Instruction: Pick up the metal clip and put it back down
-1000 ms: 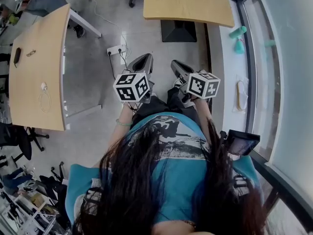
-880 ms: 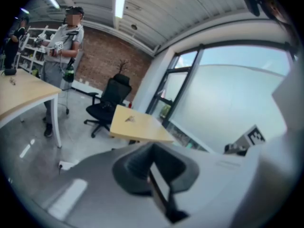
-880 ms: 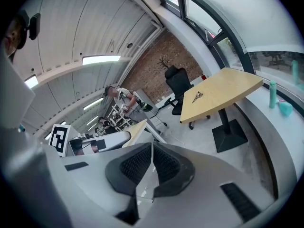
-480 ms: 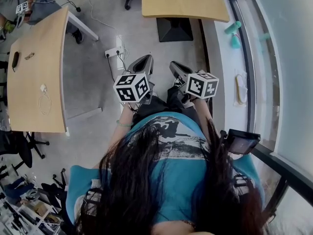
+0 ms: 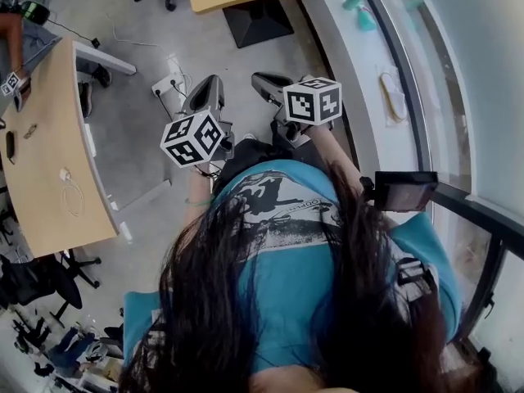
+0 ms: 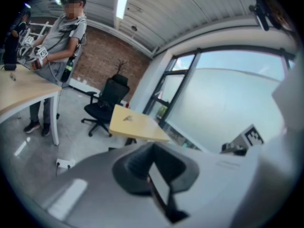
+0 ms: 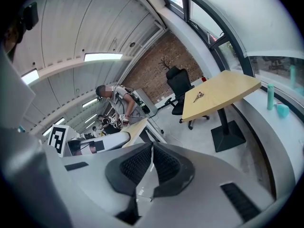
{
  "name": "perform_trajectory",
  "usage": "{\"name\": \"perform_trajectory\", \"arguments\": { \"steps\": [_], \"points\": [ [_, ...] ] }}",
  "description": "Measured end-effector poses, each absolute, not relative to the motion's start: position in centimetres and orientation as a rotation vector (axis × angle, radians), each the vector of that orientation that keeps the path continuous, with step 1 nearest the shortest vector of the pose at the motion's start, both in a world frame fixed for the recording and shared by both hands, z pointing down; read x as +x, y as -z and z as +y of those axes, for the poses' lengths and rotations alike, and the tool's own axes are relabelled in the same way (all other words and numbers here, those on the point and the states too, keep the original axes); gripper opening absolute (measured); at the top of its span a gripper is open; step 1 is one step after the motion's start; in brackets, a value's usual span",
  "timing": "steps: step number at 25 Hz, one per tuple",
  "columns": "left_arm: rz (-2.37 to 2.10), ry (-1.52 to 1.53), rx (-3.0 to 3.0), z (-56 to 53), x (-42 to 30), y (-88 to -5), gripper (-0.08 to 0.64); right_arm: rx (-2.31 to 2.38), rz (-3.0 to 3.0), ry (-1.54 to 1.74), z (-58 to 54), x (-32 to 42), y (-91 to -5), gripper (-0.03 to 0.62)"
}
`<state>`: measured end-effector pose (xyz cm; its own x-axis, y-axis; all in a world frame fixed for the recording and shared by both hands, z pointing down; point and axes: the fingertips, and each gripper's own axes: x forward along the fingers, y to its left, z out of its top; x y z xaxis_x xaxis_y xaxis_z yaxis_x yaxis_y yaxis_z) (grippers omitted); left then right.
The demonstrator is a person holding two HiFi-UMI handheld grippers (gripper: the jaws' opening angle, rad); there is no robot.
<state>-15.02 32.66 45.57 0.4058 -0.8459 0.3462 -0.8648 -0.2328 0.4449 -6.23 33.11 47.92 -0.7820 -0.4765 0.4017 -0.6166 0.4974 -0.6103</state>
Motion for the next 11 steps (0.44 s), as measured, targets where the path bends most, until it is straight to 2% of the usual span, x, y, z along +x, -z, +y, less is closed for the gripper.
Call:
{"name": "perform_trajectory", "arguments": {
  "steps": [11],
  "points": [
    [-1.459, -0.033, 2.075, 31.1, -16.7, -45.8, 0.003, 0.935, -2.552, -1.153, 31.6, -7.6, -48.3, 0.023]
  ]
}}
